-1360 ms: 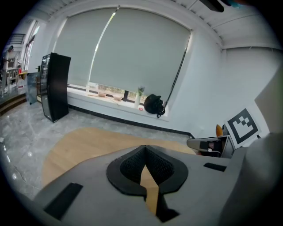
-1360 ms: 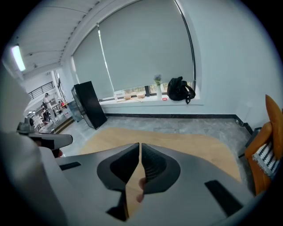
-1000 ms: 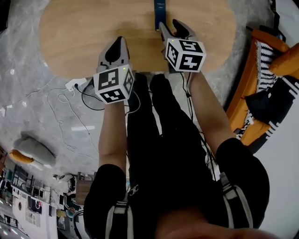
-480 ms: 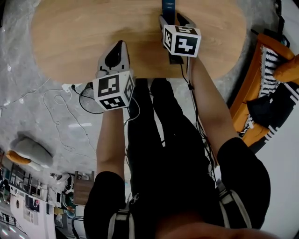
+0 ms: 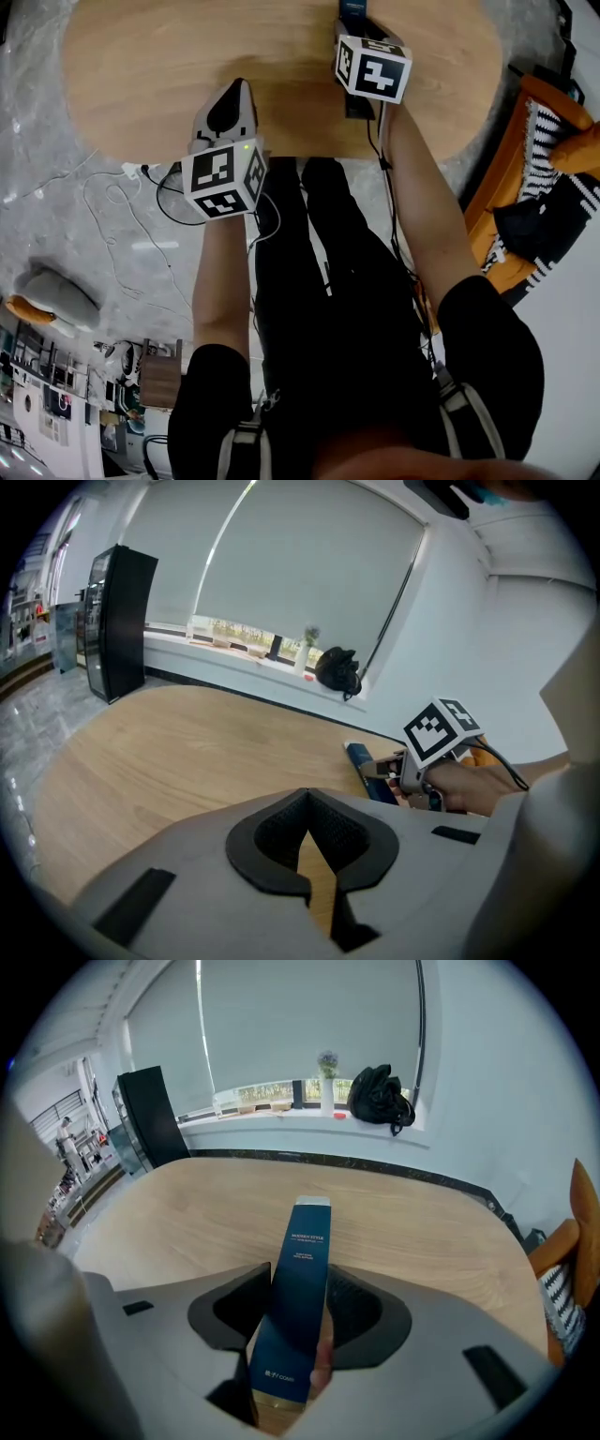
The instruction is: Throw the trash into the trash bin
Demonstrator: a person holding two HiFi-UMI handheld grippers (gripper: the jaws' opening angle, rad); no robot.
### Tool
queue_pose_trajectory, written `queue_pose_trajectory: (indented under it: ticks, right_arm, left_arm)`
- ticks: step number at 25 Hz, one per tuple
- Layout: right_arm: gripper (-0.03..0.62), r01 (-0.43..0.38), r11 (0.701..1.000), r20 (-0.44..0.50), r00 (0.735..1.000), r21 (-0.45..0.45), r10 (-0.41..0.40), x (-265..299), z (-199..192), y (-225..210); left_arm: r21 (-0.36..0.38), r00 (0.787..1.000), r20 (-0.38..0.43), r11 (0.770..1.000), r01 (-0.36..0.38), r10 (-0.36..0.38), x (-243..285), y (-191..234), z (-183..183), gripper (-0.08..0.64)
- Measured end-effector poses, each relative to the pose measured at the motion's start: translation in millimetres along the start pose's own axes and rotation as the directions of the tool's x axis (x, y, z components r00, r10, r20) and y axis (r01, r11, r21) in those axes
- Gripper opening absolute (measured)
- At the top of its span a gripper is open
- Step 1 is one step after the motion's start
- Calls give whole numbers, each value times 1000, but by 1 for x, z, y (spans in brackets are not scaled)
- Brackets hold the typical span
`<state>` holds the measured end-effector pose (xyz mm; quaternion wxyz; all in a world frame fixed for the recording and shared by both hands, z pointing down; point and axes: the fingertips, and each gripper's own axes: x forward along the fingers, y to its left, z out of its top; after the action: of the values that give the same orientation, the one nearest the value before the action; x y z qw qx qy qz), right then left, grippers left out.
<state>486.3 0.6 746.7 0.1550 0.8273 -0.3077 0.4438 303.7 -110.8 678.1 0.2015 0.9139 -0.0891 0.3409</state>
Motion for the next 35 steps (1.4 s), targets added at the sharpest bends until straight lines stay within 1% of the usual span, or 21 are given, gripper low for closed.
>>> queue_pose_trajectory:
  ticks: [5,9,13,16,20,23,26,28,31,35]
  right_arm:
    - [186,-28,999,96,995,-46,33,-32,11,8]
    - [186,-60,995,193,978,-84,76,-75,21,18]
    - [186,-98,987,250,960,-129,128,-114,21,28]
    - [186,-118,980,267,951,-159,158,-137,13,30]
    - [186,-161,969,244,948,-186,204,-153,-6,34]
    - [186,-206,952,225,940,-226,257,-158,-16,50]
    - [186,-270,924,200,923,-269,328,-166,-27,78]
    - [186,-321,896,175,907,-307,384,-170,-35,106]
    - [186,-396,835,123,874,-381,471,-175,-48,157]
    - [186,-484,741,45,823,-465,566,-189,-76,225]
  left_arm:
    - [-15,1000,21,1000,-17,17,-6,-5,2,8]
    - [-33,998,44,999,-39,40,-13,-11,4,8]
    - [-51,995,75,996,-67,70,-26,-20,7,8]
    - [-74,991,94,993,-89,96,-38,-30,7,8]
    - [-129,985,110,984,-121,136,-56,-41,-5,8]
    - [-162,980,110,976,-145,164,-66,-44,-19,6]
    - [-195,972,113,964,-180,205,-84,-42,-33,8]
    - [-226,963,113,950,-214,244,-100,-31,-43,8]
    - [-291,942,108,917,-275,317,-127,-2,-60,8]
    - [-373,905,107,861,-347,411,-173,37,-89,8]
